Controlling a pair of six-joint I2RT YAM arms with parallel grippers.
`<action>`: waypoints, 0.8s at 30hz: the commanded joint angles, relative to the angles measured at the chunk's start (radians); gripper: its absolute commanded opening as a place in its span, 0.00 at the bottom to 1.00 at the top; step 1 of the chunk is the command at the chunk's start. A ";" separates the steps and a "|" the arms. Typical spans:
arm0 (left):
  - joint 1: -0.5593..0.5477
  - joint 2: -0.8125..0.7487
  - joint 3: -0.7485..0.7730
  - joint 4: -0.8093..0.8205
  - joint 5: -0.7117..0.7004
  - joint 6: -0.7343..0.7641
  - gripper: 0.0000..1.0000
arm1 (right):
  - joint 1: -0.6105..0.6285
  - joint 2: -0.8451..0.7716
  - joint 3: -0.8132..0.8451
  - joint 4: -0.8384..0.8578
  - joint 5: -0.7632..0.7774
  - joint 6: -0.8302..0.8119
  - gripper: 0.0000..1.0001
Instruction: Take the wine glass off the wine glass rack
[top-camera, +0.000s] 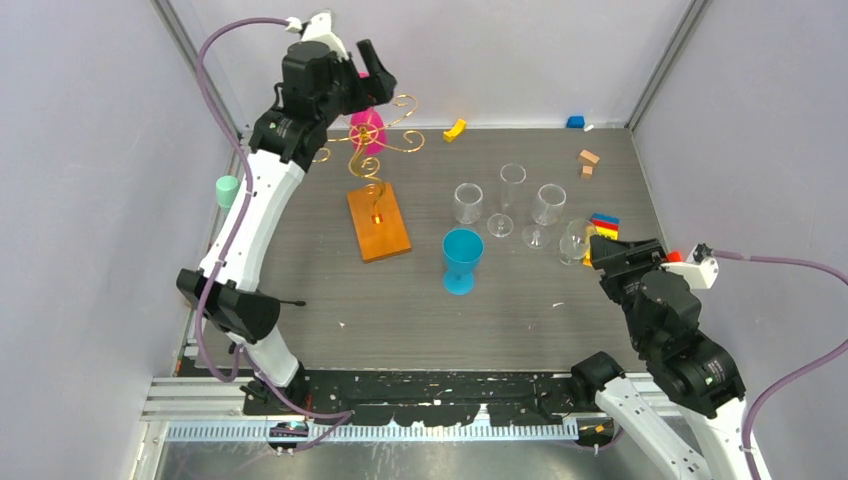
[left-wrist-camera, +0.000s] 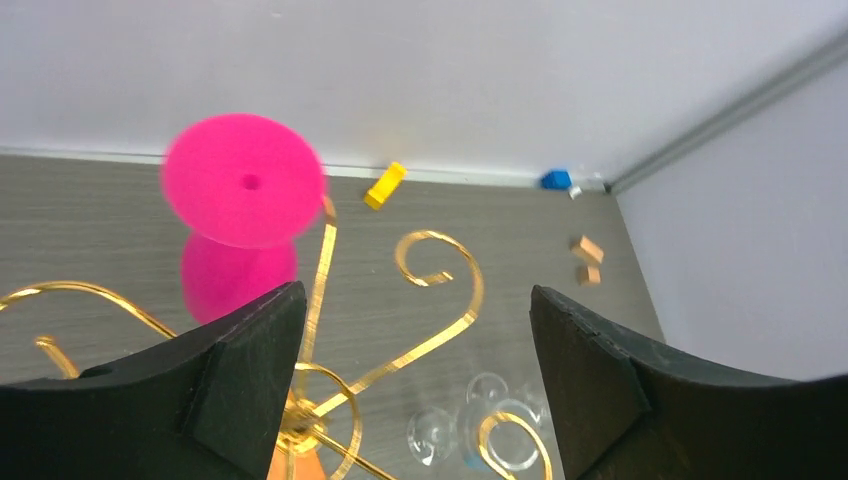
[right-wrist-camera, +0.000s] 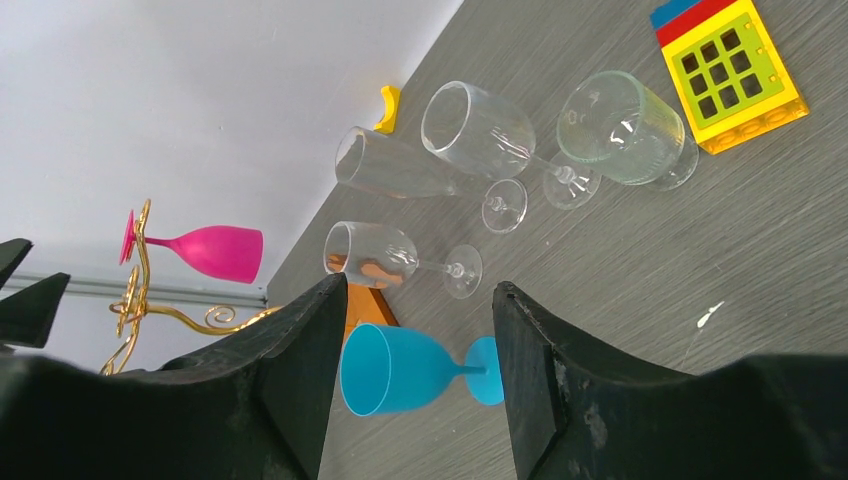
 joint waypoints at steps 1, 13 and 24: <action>0.089 0.030 0.033 0.098 0.003 -0.191 0.83 | -0.001 0.020 -0.002 0.049 0.010 0.009 0.60; 0.145 0.113 0.031 0.132 -0.160 -0.158 0.79 | -0.001 0.034 0.000 0.052 0.013 -0.002 0.60; 0.179 0.167 0.035 0.150 -0.070 -0.218 0.72 | -0.001 0.054 0.002 0.061 0.007 -0.007 0.60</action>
